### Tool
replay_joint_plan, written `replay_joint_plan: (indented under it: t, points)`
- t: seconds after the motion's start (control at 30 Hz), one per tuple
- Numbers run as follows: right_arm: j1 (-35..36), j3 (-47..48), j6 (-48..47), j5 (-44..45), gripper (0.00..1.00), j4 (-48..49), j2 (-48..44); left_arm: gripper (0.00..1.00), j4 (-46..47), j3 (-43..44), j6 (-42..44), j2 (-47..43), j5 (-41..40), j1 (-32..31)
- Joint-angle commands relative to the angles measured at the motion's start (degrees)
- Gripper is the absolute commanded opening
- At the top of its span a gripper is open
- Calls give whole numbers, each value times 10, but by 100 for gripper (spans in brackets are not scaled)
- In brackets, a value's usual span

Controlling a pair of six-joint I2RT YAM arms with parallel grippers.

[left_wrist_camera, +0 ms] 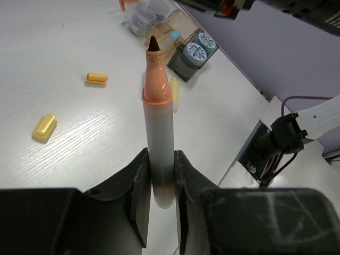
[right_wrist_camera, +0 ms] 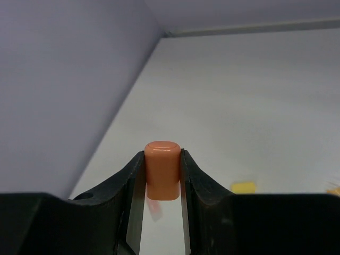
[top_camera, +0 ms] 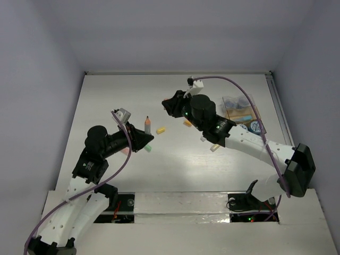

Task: Sort the stationery into containers
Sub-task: Close the pen cap on the pen.

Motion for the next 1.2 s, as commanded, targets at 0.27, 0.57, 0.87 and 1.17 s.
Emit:
replay_joint_plan:
  t: [0.27,0.57,0.87,1.17]
  points:
    - [57,35,54,-26,0,194,35,0,17,-5,-6,26,-13,2]
    - [99,61,23,6,0,180,60,0,6,-2,-6,25,-39,2]
    - [104,63,2,33,0,163,63,0,4,-1,-6,22,-49,2]
    - [104,84,-22,36,0,146,80,0,5,-1,-6,25,-44,2]
